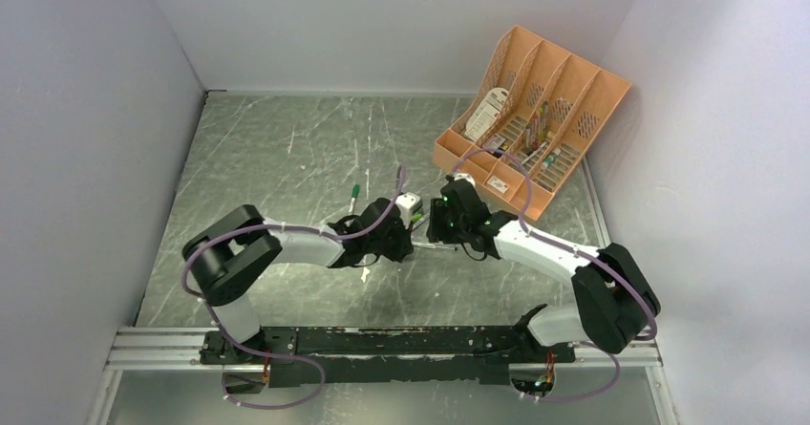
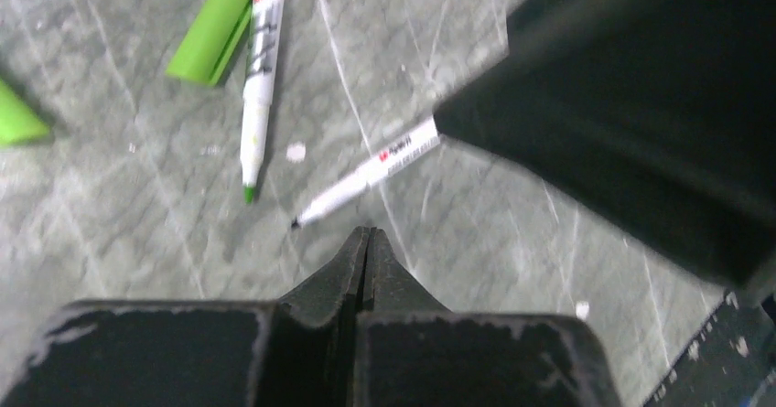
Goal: Insert the pens into the pen caps
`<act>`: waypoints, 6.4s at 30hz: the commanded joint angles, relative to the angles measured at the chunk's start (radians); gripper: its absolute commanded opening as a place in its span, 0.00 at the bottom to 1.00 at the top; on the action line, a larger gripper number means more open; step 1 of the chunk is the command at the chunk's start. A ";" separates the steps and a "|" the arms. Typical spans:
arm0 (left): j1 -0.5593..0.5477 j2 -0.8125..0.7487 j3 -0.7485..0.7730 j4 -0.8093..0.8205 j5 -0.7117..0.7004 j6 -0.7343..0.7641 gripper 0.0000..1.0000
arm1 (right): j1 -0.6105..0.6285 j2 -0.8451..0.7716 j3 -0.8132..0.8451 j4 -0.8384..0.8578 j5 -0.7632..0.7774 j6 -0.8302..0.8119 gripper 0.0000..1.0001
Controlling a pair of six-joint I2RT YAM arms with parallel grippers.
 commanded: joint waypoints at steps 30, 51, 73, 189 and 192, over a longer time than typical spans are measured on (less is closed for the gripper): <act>0.119 -0.827 -0.252 -0.202 -0.316 -0.027 0.09 | 0.181 0.281 0.212 -0.193 0.116 -0.179 0.33; 0.210 -0.720 -0.358 0.303 0.236 -0.157 0.38 | 0.199 -0.086 0.128 -0.024 0.103 -0.118 0.00; 0.209 -0.402 -0.457 1.160 0.412 -0.440 0.68 | 0.201 -0.381 0.060 0.488 -0.081 -0.093 0.00; 0.528 -0.705 -0.570 0.532 0.398 -0.337 0.07 | 0.040 0.547 0.429 0.074 0.172 -0.278 0.00; 0.528 -0.711 -0.571 0.527 0.398 -0.339 0.07 | 0.038 0.530 0.448 0.054 0.163 -0.232 0.00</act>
